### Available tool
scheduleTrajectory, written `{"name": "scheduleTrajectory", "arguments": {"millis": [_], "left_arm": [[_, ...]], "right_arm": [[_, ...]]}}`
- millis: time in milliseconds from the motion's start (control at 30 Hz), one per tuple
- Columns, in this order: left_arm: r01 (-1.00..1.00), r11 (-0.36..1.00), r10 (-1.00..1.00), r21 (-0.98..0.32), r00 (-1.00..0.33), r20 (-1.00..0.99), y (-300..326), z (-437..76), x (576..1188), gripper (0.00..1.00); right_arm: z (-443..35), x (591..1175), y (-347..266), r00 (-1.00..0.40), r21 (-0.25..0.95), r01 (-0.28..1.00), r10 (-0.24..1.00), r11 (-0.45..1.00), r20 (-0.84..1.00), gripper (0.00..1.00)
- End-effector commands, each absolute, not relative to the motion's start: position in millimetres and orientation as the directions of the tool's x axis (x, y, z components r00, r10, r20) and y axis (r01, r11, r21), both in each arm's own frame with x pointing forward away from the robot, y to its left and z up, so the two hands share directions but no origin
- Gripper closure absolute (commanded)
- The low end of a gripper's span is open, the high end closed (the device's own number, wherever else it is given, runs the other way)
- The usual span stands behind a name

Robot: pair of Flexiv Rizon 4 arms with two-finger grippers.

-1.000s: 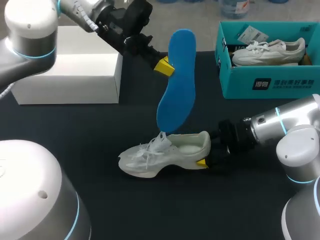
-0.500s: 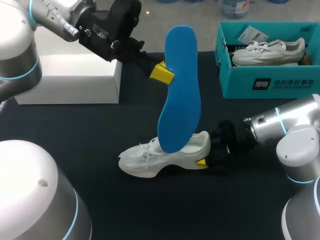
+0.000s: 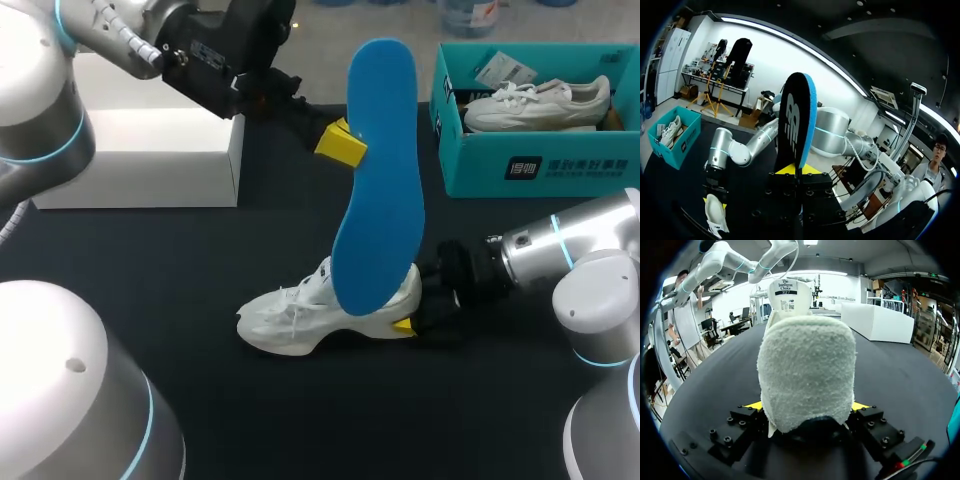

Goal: Take the shoe out of the shoebox, open the shoe tongue, remove and reinsert the insole, then place the shoe into the shoebox

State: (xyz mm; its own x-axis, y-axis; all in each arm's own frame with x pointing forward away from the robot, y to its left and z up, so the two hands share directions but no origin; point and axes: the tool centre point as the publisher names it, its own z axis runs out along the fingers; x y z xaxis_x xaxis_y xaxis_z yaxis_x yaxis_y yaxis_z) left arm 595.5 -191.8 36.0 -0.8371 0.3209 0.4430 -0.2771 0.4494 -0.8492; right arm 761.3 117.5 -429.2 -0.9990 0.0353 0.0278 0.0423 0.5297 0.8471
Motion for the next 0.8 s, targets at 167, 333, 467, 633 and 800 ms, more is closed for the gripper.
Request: {"name": "scheduleTrajectory", "arguments": {"millis": [167, 333, 467, 633, 800], "left_arm": [[-0.278, 0.447, 0.327, -0.851, -0.834, 0.444, -194, 32, 597, 1.00], [-0.278, 0.447, 0.327, -0.851, -0.834, 0.444, -194, 32, 597, 1.00], [-0.278, 0.447, 0.327, -0.851, -0.834, 0.444, -194, 32, 597, 1.00], [-0.278, 0.447, 0.327, -0.851, -0.834, 0.444, -194, 32, 597, 1.00], [-0.278, 0.447, 0.327, -0.851, -0.834, 0.444, -194, 32, 597, 1.00]], "right_arm": [[-434, 762, 119, -0.999, 0.845, 0.043, 0.036, 0.533, 0.028, 1.00], [-434, 762, 119, -0.999, 0.845, 0.043, 0.036, 0.533, 0.028, 1.00], [-434, 762, 119, -0.999, 0.845, 0.043, 0.036, 0.533, 0.028, 0.87], [-430, 763, 117, -0.998, 0.837, 0.059, 0.042, 0.544, 0.043, 0.00], [-421, 761, 115, -0.991, 0.765, 0.136, 0.085, 0.629, 0.106, 0.00]]}}
